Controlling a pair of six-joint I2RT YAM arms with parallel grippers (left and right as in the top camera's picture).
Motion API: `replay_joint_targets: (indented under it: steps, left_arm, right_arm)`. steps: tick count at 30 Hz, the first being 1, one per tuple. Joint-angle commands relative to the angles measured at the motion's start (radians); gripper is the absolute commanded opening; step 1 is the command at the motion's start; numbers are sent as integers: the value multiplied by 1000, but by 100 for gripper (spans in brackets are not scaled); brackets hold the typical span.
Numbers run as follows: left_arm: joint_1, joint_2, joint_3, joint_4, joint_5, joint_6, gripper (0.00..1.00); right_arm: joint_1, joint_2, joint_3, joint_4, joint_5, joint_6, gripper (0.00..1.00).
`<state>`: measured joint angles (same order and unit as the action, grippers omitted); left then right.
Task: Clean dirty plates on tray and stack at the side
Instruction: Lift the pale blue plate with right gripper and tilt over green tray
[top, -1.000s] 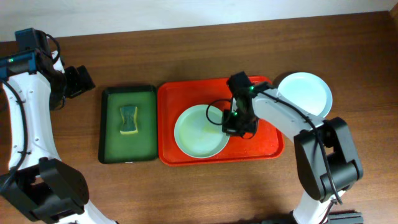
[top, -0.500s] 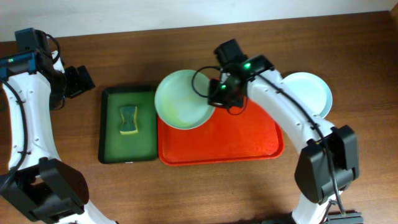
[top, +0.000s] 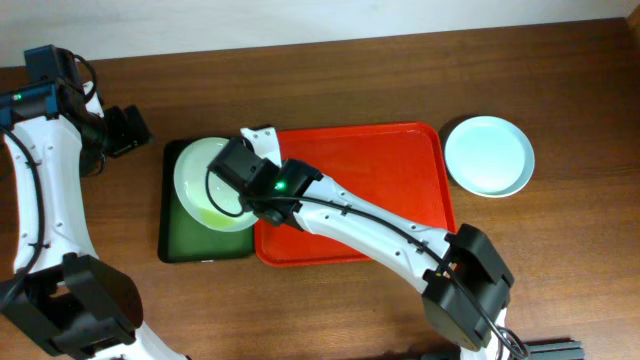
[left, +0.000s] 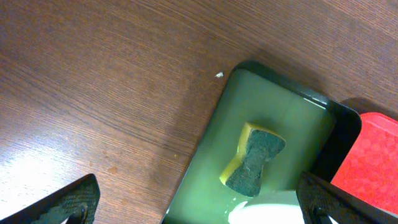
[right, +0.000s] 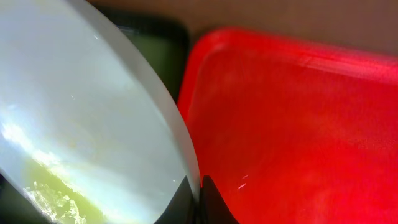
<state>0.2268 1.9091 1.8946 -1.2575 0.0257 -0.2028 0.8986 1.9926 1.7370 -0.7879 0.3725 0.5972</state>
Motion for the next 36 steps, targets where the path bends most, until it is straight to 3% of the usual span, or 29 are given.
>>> replay_joint_targets:
  steps: [1, 5, 13, 36]
  left_arm:
    - [5, -13, 8, -1, 4, -6, 99]
    - [4, -13, 8, -1, 4, -6, 99]
    - [4, -13, 8, -1, 4, -6, 99]
    - [5, -13, 8, -1, 4, -6, 99]
  right_arm:
    - [55, -8, 94, -9, 235, -159, 4]
    - [151, -8, 123, 40, 546, -429, 4]
    - [254, -8, 123, 320, 773, -809, 4]
    - [252, -8, 123, 332, 773, -810, 4]
